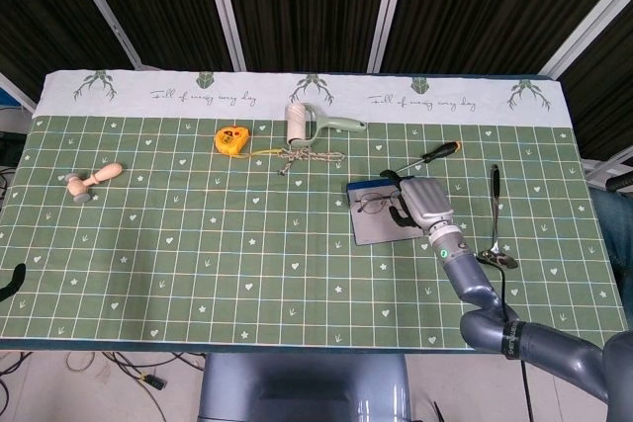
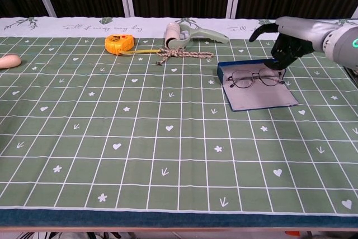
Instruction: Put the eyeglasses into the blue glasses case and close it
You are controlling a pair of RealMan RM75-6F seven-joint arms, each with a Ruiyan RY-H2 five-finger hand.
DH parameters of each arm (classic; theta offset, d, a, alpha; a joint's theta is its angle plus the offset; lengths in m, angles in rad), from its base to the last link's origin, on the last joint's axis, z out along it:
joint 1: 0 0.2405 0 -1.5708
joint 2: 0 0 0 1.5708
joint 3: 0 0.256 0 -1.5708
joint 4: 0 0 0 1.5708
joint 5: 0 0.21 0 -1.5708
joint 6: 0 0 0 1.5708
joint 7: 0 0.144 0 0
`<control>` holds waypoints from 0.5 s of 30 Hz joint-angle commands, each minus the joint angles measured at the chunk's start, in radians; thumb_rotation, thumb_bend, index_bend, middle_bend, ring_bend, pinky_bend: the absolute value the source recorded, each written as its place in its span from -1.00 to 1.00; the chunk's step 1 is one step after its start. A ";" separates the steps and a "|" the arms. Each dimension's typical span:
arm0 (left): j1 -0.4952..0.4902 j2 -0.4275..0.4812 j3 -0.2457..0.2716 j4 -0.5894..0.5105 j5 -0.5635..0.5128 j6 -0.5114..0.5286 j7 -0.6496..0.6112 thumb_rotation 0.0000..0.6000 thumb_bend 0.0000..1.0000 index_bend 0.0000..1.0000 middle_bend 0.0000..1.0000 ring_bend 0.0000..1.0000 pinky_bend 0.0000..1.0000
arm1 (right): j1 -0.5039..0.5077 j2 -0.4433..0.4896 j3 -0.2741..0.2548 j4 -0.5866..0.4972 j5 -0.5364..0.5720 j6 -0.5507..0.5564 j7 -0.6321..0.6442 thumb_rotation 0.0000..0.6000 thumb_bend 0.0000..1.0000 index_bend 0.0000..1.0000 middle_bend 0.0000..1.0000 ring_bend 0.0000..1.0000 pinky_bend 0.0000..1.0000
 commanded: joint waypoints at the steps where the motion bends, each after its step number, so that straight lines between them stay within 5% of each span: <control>1: 0.001 0.001 -0.001 0.000 -0.001 0.000 -0.002 1.00 -0.42 -0.62 -1.00 -1.00 -1.00 | -0.005 0.007 -0.020 -0.023 0.035 -0.021 -0.040 1.00 0.41 -0.63 0.88 1.00 1.00; 15: 0.001 0.004 -0.003 -0.001 -0.003 -0.003 -0.012 1.00 -0.42 -0.61 -1.00 -1.00 -1.00 | 0.016 -0.029 -0.045 0.003 0.115 -0.067 -0.112 1.00 0.59 -0.65 0.90 1.00 1.00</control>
